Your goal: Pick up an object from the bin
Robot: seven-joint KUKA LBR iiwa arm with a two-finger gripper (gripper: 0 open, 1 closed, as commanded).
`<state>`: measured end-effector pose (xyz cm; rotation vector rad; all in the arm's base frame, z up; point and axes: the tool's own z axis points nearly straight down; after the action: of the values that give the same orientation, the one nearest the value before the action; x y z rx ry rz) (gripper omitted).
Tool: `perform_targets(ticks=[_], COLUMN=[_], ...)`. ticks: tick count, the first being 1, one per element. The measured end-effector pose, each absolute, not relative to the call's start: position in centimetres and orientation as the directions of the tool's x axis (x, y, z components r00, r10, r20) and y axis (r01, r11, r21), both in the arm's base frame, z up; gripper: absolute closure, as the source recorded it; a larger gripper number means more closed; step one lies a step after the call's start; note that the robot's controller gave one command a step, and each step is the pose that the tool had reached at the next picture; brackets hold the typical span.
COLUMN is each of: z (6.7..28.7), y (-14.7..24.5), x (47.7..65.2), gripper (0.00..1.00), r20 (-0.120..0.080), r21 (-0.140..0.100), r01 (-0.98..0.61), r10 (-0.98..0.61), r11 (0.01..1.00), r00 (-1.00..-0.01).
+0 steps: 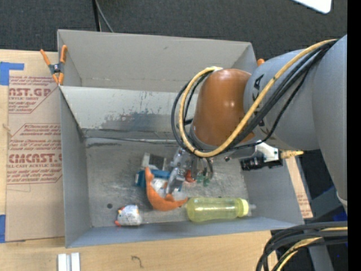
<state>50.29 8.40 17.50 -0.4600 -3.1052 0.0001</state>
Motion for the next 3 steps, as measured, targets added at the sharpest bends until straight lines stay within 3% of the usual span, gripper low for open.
perform_targets(ticks=[1,2,3], z=[21.0,21.0,12.8], y=[9.2,9.2,13.1], x=[51.5,51.5,51.9], gripper=[1.00,1.00,0.00], r20=[-0.001,-0.001,0.004], r21=[0.000,0.000,-0.001], r01=[0.292,0.292,0.257], r10=[0.292,0.292,0.257], r11=[0.956,0.956,0.966], r00=[-0.956,-0.956,-0.966])
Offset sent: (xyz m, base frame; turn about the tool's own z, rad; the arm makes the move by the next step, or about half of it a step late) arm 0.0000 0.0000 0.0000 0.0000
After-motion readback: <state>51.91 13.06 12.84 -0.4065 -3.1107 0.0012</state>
